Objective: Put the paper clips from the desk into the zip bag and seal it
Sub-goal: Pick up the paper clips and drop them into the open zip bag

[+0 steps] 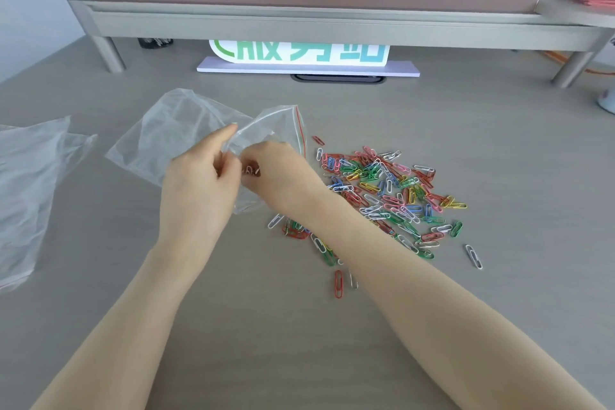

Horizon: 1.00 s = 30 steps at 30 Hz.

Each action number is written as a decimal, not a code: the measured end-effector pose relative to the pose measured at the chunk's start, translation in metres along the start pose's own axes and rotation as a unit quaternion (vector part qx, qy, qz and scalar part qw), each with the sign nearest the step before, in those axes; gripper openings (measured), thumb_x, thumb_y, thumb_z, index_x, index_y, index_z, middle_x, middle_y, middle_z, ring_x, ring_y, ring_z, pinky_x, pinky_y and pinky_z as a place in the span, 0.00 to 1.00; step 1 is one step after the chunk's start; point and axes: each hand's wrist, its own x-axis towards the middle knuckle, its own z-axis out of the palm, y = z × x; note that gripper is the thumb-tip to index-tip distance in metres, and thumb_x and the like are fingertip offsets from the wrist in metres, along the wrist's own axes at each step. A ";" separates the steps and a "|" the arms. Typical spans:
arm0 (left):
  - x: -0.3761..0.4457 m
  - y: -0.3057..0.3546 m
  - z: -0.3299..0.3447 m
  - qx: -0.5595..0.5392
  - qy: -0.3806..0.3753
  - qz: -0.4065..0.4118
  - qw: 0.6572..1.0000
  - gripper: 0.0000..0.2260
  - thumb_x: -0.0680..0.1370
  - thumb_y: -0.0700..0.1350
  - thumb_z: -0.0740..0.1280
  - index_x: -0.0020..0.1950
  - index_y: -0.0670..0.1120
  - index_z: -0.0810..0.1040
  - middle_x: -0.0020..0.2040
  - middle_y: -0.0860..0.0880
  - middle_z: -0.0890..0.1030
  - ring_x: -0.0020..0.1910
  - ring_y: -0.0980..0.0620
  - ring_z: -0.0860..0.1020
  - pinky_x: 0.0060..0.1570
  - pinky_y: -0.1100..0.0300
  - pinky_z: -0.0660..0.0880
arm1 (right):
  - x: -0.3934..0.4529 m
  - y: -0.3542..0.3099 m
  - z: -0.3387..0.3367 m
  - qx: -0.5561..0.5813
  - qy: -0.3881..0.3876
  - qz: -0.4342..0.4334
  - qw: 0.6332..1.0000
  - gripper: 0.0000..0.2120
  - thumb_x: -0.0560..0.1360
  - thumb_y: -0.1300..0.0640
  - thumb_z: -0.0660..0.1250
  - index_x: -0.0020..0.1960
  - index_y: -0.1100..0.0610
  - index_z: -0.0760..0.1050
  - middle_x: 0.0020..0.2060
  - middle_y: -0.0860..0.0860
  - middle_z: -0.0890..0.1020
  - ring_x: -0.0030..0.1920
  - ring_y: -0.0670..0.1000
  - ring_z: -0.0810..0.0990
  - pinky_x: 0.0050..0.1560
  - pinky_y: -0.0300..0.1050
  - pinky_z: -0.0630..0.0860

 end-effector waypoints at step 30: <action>0.020 -0.025 -0.018 -0.013 0.076 -0.045 0.996 0.20 0.75 0.36 0.57 0.61 0.49 0.78 0.29 0.51 0.72 0.33 0.44 0.73 0.34 0.67 0.68 | 0.020 0.080 -0.032 -0.078 -0.103 0.056 0.990 0.17 0.81 0.57 0.51 0.67 0.57 0.68 0.70 0.52 0.67 0.70 0.53 0.63 0.70 0.45 0.58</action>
